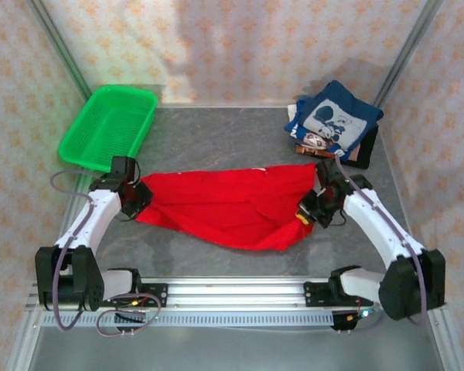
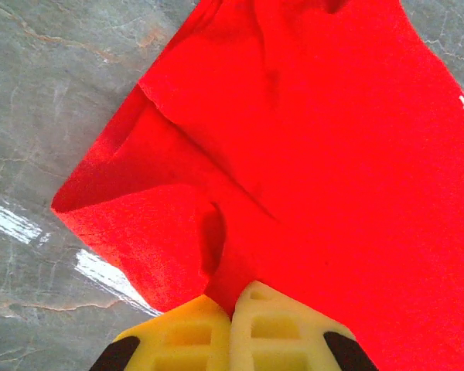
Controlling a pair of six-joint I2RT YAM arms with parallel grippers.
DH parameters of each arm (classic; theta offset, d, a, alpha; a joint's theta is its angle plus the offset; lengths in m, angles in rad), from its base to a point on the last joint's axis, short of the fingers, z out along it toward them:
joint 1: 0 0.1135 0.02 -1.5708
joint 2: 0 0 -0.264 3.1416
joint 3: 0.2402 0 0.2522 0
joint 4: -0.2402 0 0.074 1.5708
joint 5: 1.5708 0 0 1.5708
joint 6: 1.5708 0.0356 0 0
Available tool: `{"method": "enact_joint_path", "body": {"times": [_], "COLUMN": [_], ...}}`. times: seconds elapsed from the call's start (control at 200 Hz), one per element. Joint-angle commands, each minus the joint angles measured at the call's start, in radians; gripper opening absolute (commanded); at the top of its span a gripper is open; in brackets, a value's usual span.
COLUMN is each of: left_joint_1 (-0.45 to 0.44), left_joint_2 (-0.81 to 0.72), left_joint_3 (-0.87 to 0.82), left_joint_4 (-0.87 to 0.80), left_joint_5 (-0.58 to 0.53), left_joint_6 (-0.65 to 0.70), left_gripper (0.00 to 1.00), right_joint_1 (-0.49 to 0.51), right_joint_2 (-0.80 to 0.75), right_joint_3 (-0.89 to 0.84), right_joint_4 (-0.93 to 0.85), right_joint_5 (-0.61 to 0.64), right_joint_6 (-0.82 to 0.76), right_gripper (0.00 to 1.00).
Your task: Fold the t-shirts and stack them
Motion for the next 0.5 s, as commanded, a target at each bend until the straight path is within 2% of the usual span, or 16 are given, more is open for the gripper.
{"method": "enact_joint_path", "body": {"times": [0.0,0.11,0.26,0.29,0.335,0.41,0.495], "left_joint_1": [0.0,0.008,0.023,0.023,0.024,0.023,0.023], "left_joint_2": [0.036,0.109,0.141,0.141,0.147,0.152,0.153], "left_joint_3": [0.028,0.034,0.003,-0.005,-0.012,-0.023,-0.025], "left_joint_4": [0.024,0.016,0.022,0.028,0.037,0.055,0.057], "left_joint_5": [-0.02,-0.037,-0.066,-0.068,-0.063,-0.051,-0.054], "left_joint_6": [0.01,0.018,0.021,0.021,0.024,0.031,0.04], "left_gripper": [0.0,0.0,0.0,0.0,0.0,0.0,0.0], "right_joint_1": [0.007,0.01,0.014,0.014,0.014,0.007,-0.024], "right_joint_2": [0.013,0.029,-0.028,-0.067,-0.105,-0.157,-0.18], "right_joint_3": [-0.03,-0.089,-0.167,-0.184,-0.194,-0.182,-0.122], "right_joint_4": [0.104,0.159,0.126,0.11,0.075,0.031,-0.032], "right_joint_5": [0.023,0.007,0.017,0.02,0.044,0.095,0.158], "right_joint_6": [0.003,0.031,0.038,0.039,0.041,0.032,-0.001], "right_gripper": [0.0,0.0,0.0,0.06,0.23,0.43,0.52]}}
